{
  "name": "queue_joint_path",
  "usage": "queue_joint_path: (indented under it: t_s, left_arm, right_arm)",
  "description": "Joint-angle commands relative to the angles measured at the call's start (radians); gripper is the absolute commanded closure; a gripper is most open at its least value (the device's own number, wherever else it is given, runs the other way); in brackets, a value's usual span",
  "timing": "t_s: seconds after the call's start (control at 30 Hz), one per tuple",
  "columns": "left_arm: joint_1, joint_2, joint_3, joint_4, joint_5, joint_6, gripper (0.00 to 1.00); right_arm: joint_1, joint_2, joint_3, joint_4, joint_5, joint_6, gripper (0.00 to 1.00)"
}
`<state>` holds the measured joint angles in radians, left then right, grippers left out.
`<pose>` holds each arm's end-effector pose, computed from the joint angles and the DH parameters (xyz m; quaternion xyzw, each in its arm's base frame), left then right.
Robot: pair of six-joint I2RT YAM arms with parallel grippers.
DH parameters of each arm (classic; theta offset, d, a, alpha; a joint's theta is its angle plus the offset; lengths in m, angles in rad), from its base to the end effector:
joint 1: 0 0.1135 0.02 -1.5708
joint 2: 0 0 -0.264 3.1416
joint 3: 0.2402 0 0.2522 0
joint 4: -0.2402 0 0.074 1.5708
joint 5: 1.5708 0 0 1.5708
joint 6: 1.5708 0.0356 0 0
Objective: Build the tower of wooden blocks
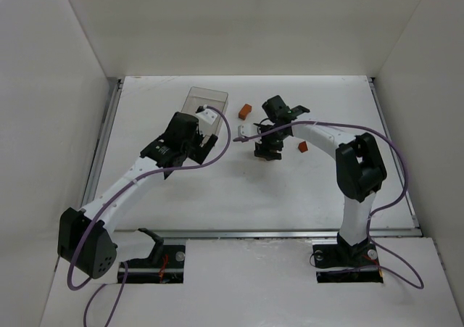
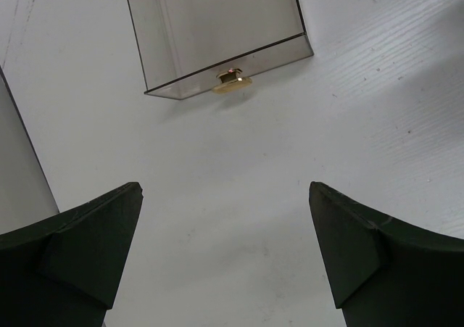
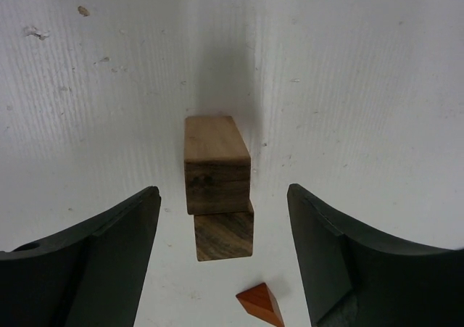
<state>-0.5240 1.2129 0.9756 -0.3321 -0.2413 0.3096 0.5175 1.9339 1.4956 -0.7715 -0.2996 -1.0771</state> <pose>0.2390 -0.1283 0.3030 0.2997 0.8197 0.0540 0.4851 0.3417 0.2066 0.2096 -0.7147 0.6604 0.0921 0.2112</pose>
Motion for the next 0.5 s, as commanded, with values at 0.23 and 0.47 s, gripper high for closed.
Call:
queue_joint_path:
  t_s: [0.23,0.47]
  left_arm:
    - [-0.002,-0.019,-0.014,0.008,-0.013,0.005,0.01]
    - [-0.002,-0.019,-0.014,0.008,-0.013,0.005,0.01]
  right_arm:
    - [0.003,0.005,0.041,0.038,-0.009,-0.014,0.30]
    - [0.003,0.005,0.051,0.047,0.001,-0.014,0.38]
